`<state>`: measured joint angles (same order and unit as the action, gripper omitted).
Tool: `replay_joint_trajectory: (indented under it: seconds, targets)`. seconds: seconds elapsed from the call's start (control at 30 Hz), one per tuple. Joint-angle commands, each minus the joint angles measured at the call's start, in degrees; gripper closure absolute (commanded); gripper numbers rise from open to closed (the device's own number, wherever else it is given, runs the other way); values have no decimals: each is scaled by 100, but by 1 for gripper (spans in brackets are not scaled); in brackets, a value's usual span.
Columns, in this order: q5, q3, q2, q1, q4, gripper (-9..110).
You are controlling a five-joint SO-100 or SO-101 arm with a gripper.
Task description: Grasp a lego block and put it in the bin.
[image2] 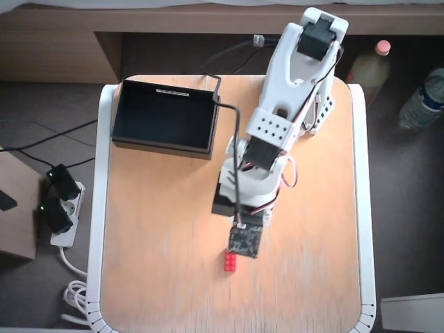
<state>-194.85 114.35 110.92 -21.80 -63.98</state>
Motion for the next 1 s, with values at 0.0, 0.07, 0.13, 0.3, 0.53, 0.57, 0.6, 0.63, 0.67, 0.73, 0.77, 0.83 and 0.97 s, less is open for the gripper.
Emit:
replay_joint_trajectory:
  seconds: [0.0,0.07,0.13,0.3,0.53,0.57,0.6,0.63,0.67,0.73,0.77,0.83,0.97]
  targets:
    - [-114,-1248,-457,-141,167,81]
    - [-167,-1556,-791,-185,167,81]
    - [-202,-1802,-1081,-202,167,81]
    - [-255,-2101,-1661,-185,325,81]
    - [-141,-2470,-2496,-158,519,81]
    - [-141,-2522,-2593,-149,519,81]
    - [-132,-2566,-2689,-141,519,81]
    - [-114,-2628,-2786,-132,527,81]
    - [-70,-2698,-2865,-132,527,81]
    - [-53,-2812,-3006,-114,527,81]
    - [-44,-2856,-3076,-114,527,81]
    - [-26,-2953,-3190,-97,527,81]
    - [-9,-3050,-3375,-62,527,81]
